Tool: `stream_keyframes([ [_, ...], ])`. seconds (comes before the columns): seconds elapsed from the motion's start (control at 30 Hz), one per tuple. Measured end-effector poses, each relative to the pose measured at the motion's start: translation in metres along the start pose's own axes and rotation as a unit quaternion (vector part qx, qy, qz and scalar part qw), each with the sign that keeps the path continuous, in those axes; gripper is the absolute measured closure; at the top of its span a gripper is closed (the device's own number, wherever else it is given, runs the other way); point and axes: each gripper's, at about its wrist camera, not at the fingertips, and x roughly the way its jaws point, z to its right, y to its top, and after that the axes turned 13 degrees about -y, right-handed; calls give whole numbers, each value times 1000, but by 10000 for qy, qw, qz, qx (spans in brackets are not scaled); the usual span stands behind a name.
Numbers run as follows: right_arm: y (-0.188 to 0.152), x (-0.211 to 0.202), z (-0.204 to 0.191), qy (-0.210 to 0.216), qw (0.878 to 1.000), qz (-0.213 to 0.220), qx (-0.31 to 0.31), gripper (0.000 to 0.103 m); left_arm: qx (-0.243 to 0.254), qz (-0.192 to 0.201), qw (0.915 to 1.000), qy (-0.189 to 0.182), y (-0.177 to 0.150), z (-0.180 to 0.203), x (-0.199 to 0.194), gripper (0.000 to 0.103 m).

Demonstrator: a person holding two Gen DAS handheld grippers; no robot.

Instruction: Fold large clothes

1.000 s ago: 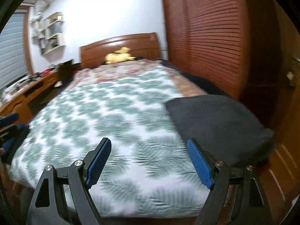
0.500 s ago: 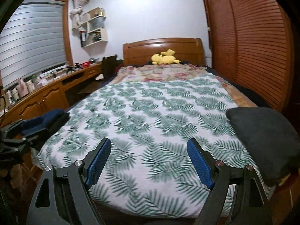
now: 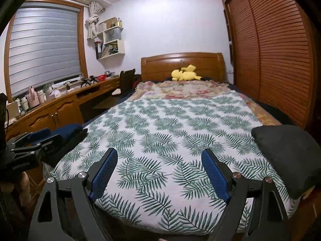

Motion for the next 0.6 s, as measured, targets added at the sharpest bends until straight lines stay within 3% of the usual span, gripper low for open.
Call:
stream_keyframes([
  [0.33, -11, 13, -8, -25, 10000, 66, -24, 15, -145, 154, 9997, 117, -2, -18, -14, 23],
  [0.6, -12, 15, -11, -44, 10000, 79, -4, 15, 12, 160, 9997, 164, -2, -14, -17, 23],
])
